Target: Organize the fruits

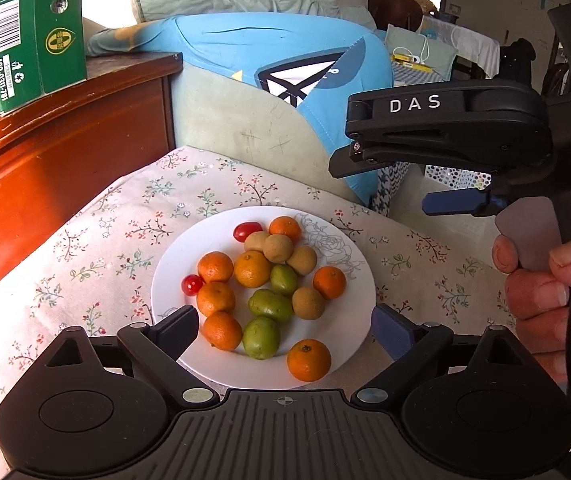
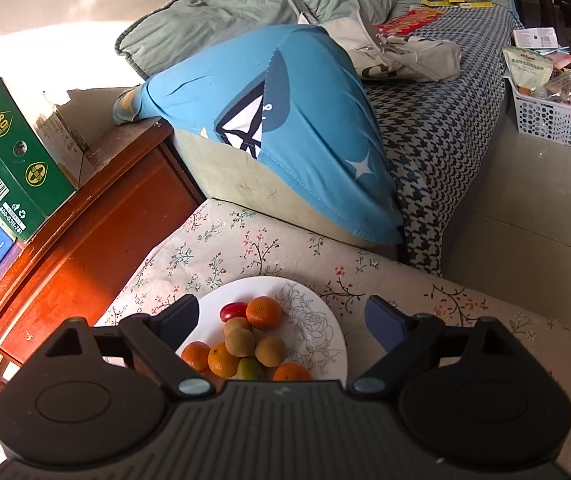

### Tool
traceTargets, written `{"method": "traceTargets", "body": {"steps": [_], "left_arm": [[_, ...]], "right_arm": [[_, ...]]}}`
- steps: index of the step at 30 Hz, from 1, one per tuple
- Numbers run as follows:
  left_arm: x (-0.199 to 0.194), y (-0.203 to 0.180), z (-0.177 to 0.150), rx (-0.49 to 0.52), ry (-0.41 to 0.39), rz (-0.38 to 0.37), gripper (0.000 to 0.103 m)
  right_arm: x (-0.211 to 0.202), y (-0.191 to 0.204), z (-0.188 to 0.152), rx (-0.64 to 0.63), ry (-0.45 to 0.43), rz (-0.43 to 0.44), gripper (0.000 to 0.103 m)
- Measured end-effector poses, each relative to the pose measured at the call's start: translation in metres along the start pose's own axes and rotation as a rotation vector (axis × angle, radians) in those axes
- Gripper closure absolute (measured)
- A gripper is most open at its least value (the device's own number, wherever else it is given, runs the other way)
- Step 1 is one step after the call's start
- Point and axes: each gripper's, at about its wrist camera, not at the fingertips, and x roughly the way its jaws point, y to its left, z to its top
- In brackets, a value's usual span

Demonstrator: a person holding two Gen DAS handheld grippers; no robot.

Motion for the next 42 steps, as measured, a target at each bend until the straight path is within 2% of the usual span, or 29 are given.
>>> {"method": "traceTargets", "body": {"steps": [7, 14, 32, 42], "left_arm": [[-0.01, 0.004, -0.005, -0.012, 0.025, 0.028, 0.008], [-0.024, 0.009, -0.016, -0.011, 0.047, 0.061, 0.008], [-0.035, 0.029, -0.027, -0.078, 0.11, 0.154, 0.007], [-0.029, 0.047, -0.018, -0.132, 0.126, 0.231, 0.007]], "right_arm": [[-0.031, -0.003, -0.011, 0.044, -0.018, -0.025, 0.01], [-0.047, -0.009, -0.025, 0.071, -0.016, -0.092, 0.008], [-0.052, 0.004, -0.062, -0.071, 0.084, -0.32, 0.005], [-0.041, 0.019, -0.074, -0.147, 0.137, -0.371, 0.003]]}}
